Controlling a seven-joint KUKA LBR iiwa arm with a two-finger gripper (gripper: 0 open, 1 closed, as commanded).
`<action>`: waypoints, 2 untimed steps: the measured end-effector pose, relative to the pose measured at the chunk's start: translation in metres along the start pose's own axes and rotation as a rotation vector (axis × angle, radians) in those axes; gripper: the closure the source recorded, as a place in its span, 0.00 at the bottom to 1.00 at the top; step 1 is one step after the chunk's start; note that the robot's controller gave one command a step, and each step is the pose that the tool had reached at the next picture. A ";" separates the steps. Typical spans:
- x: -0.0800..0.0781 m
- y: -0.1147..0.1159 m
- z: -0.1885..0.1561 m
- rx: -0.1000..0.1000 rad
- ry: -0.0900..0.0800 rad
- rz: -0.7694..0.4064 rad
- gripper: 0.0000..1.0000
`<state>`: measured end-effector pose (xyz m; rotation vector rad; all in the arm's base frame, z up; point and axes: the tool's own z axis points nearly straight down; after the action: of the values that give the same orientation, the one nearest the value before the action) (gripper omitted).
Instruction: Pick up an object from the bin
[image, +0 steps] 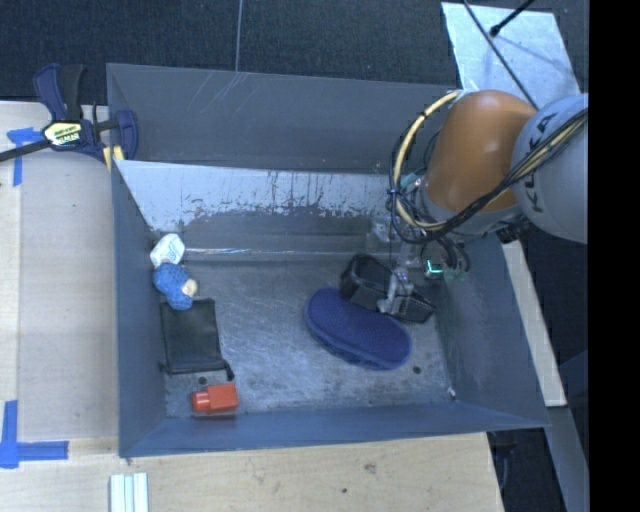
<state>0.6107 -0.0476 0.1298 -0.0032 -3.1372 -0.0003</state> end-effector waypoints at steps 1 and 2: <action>-0.006 -0.010 0.060 -0.001 0.005 0.388 0.00; -0.006 -0.010 0.058 -0.001 0.002 0.385 0.00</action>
Offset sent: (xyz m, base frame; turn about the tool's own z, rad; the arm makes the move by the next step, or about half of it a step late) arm 0.0070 -0.0104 -0.0598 0.3869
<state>0.6165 -0.0579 0.0713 -0.6034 -3.0771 -0.0007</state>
